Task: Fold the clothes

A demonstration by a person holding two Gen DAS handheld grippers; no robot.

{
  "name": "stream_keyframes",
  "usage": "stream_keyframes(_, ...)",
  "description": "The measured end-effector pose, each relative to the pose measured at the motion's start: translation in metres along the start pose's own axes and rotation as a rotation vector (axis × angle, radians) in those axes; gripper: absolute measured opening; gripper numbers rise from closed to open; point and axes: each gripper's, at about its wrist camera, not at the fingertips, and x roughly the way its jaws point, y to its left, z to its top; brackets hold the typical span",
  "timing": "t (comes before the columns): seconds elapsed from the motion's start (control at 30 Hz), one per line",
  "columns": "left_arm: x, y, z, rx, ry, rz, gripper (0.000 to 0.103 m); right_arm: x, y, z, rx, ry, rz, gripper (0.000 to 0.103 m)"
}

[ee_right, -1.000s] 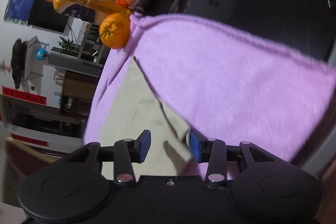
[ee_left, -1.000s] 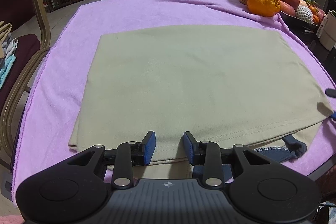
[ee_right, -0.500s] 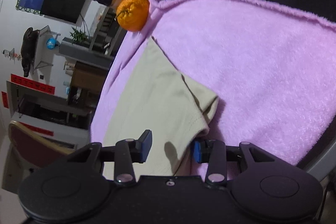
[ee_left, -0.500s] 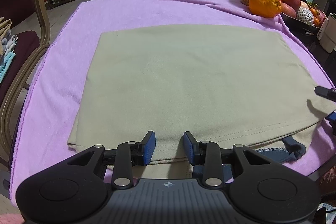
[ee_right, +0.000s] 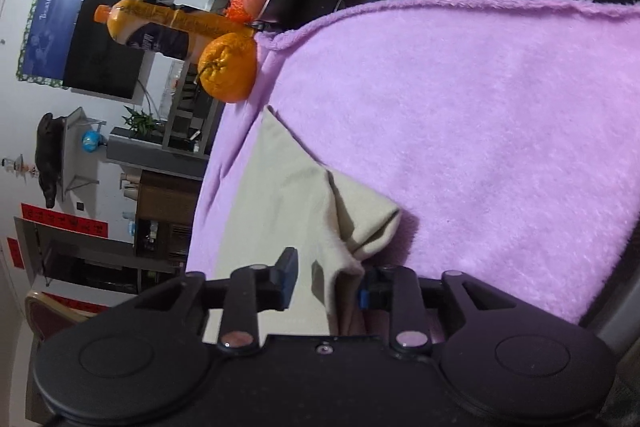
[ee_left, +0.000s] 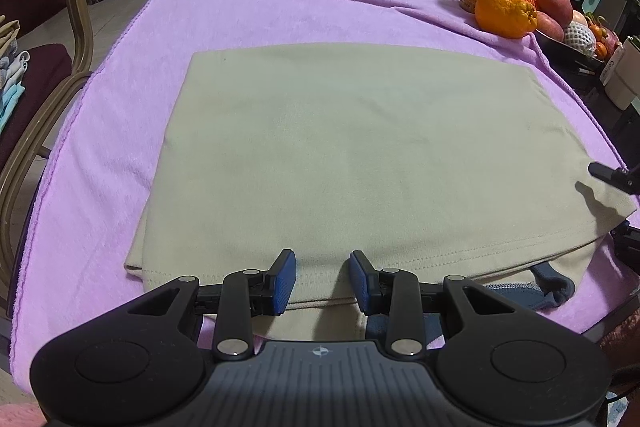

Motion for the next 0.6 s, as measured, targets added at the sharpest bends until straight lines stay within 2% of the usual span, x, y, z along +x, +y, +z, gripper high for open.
stream_keyframes(0.03, 0.000, 0.001, 0.000, -0.001, 0.000, -0.002, 0.034, 0.000, 0.000, 0.000, -0.001, 0.001, 0.010, 0.037)
stream_keyframes(0.1, 0.000, 0.002, 0.000, -0.005, 0.001, -0.005, 0.034, -0.003, -0.001, 0.001, 0.003, -0.013, 0.014, 0.036)
stream_keyframes(0.2, 0.000, 0.002, 0.000, -0.011, 0.002, -0.009, 0.034, -0.005, 0.007, -0.001, -0.050, -0.034, -0.033, 0.012)
stream_keyframes(0.23, 0.000, 0.002, 0.000, -0.012, 0.002, -0.010, 0.033, -0.004, 0.013, -0.002, -0.086, -0.038, -0.064, 0.010)
stream_keyframes(0.33, 0.000, -0.001, 0.000, 0.009, 0.008, 0.000, 0.032, -0.002, 0.031, -0.008, -0.196, -0.052, -0.155, 0.009)
stream_keyframes(0.4, 0.001, -0.007, 0.000, 0.057, 0.018, 0.018, 0.032, -0.001, 0.043, -0.011, -0.268, -0.061, -0.216, 0.009)
stream_keyframes(0.53, 0.001, -0.006, 0.009, 0.115, 0.071, 0.008, 0.033, 0.002, 0.074, -0.022, -0.428, -0.084, -0.338, 0.009)
stream_keyframes(0.6, -0.010, 0.010, 0.017, 0.069, 0.094, 0.001, 0.032, 0.003, 0.095, -0.033, -0.521, -0.104, -0.391, 0.009)
